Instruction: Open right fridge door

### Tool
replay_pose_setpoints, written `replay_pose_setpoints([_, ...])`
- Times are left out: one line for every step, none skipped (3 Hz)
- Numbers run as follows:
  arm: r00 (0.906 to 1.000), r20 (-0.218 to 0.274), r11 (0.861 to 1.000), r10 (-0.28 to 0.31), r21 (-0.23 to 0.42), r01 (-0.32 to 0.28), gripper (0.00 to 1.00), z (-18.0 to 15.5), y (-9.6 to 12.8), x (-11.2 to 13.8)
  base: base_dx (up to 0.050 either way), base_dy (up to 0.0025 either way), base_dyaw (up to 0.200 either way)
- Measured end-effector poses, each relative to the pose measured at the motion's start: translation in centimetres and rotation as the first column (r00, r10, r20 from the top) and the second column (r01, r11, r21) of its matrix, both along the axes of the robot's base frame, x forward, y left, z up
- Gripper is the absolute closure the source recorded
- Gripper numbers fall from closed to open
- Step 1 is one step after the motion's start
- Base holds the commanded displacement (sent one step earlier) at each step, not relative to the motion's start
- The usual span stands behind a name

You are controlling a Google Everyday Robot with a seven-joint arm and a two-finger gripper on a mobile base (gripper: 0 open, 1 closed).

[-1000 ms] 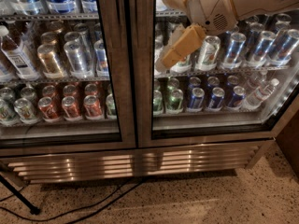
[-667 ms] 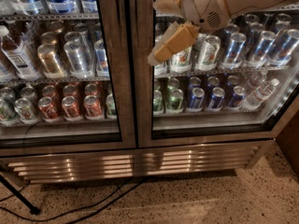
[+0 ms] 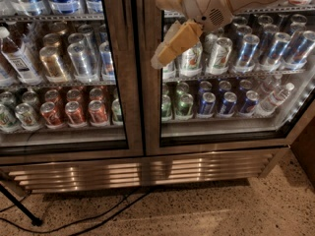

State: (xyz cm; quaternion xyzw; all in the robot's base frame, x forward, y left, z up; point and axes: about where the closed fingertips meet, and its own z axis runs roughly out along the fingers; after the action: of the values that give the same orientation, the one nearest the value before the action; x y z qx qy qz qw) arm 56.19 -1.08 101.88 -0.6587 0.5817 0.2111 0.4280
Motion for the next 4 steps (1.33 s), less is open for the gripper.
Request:
replay_pose_setpoints([0.9996, 0.01, 1.0, 0.025, -0.005, -0.025, 0.06, 0.4, 0.9, 0.5, 0.0, 0.0, 0.0])
replay_pose_setpoints([0.9988, 0.007, 0.999, 0.049, 0.0, -0.049, 0.09, 0.4, 1.7, 0.4, 0.0, 0.0, 0.0])
replay_pose_setpoints([0.9976, -0.003, 0.998, 0.07, 0.007, -0.07, 0.12, 0.1, 2.3, 0.2, 0.0, 0.0, 0.0])
replay_pose_setpoints([0.996, -0.012, 0.996, 0.089, 0.01, -0.089, 0.12, -0.1, 2.7, 0.1, 0.0, 0.0, 0.0])
